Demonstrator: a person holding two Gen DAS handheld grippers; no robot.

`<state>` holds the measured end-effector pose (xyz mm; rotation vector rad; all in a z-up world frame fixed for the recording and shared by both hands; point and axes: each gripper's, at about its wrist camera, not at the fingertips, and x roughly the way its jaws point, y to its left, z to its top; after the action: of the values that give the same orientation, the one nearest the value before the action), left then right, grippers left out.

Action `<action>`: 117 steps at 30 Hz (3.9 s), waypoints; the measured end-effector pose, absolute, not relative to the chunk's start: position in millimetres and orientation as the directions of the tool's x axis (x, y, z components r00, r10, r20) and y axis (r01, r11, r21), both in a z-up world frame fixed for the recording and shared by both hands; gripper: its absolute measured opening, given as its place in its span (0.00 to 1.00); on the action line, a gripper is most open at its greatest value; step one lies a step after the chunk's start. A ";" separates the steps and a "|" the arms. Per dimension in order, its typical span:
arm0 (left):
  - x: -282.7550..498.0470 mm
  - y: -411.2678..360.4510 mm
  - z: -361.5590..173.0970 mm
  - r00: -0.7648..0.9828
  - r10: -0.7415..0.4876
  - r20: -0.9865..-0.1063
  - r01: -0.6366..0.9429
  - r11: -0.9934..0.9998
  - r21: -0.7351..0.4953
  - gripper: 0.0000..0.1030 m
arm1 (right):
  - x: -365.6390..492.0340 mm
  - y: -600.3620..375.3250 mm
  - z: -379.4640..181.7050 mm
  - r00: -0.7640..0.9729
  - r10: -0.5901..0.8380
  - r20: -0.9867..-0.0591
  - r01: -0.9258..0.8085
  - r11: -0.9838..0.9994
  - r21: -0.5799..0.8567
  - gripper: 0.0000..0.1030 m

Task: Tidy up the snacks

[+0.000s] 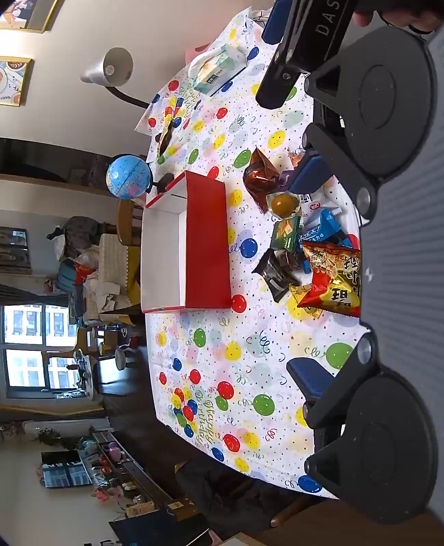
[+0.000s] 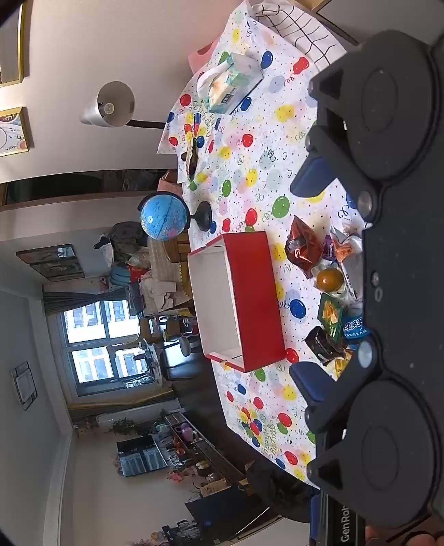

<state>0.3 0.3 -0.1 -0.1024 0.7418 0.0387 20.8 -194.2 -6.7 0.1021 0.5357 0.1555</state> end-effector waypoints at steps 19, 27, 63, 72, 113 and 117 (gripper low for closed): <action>-13.0 6.5 7.4 0.758 0.026 -0.652 -0.084 0.995 -0.058 1.00 | 11.2 -187.0 -1.3 0.858 0.193 -0.475 -0.141 0.980 0.142 1.00; -16.5 11.6 7.7 0.764 0.029 -0.645 -0.089 0.994 -0.061 1.00 | 5.6 -178.1 -1.5 0.865 0.198 -0.461 -0.153 0.979 0.134 1.00; -35.6 13.1 18.9 0.806 0.046 -0.590 -0.108 0.992 -0.070 1.00 | -5.8 -183.4 -4.2 0.874 0.172 -0.454 -0.124 0.983 0.133 0.98; -37.5 16.1 18.2 0.802 0.040 -0.597 -0.110 0.990 -0.082 1.00 | -8.1 -180.4 -2.5 0.871 0.170 -0.462 -0.122 0.984 0.131 0.99; 36.1 19.6 -89.1 0.586 0.002 -0.811 -0.071 0.996 -0.049 0.99 | 70.4 -178.5 -101.2 0.682 0.151 -0.716 -0.094 0.988 0.119 0.86; 52.8 12.2 -109.2 0.546 -0.013 -0.838 -0.048 0.998 -0.046 0.99 | 87.7 -183.8 -114.4 0.655 0.165 -0.737 -0.089 0.986 0.141 0.85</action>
<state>52.8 12.2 -109.2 -0.0661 0.9935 0.0210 87.7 -183.8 -114.4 0.0950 0.8442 0.1441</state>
